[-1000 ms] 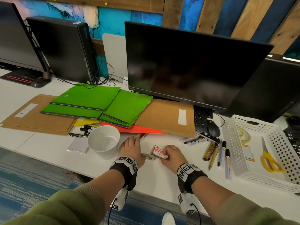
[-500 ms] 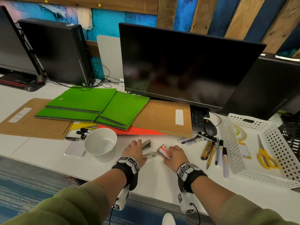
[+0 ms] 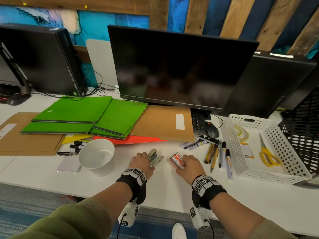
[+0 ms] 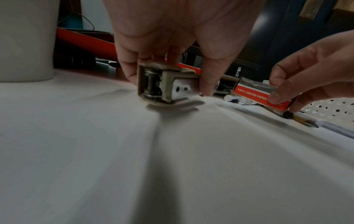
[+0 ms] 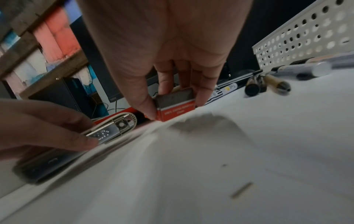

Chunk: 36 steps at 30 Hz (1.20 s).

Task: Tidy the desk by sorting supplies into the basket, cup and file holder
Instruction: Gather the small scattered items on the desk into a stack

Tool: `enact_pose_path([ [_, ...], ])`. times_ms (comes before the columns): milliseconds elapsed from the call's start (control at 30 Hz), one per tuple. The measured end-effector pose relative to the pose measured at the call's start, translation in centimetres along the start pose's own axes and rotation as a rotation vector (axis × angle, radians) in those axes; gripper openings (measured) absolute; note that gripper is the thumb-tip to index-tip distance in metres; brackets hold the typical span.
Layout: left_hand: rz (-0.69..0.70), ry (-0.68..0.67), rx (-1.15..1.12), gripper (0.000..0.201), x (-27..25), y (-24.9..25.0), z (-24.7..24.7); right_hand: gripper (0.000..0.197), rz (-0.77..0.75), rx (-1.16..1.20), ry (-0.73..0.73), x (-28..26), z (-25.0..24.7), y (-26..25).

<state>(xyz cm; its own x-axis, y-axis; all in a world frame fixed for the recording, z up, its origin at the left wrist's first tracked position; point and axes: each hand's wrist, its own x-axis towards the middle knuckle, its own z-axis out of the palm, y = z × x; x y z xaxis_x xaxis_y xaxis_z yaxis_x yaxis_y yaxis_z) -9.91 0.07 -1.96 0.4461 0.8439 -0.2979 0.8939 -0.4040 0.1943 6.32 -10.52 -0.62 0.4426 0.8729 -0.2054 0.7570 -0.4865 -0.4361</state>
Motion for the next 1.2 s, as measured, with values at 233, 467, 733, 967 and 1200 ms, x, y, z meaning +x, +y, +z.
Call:
enact_pose_path([
  [233, 0.086, -0.018, -0.214, 0.043, -0.7, 4.2, -1.0, 0.026, 0.044, 0.021, 0.085, -1.8, -3.3, 2.1],
  [467, 0.161, 0.034, -0.324, 0.060, -0.5, 10.8, -2.8, 0.040, 0.074, 0.070, 0.171, -1.9, -7.4, 5.0],
  [733, 0.191, -0.008, -0.336, 0.064, 0.2, 19.4, -3.3, 0.040, 0.118, 0.126, 0.232, -2.2, -12.7, 10.9],
  [967, 0.211, -0.020, -0.298, 0.068, 1.0, 26.0, -3.1, 0.029, 0.164, 0.040, 0.237, -0.7, -16.7, 17.6],
  [1200, 0.192, -0.017, -0.320, 0.055, 3.1, 30.2, -2.8, 0.027, 0.151, -0.081, 0.124, 2.8, -19.5, 22.3],
])
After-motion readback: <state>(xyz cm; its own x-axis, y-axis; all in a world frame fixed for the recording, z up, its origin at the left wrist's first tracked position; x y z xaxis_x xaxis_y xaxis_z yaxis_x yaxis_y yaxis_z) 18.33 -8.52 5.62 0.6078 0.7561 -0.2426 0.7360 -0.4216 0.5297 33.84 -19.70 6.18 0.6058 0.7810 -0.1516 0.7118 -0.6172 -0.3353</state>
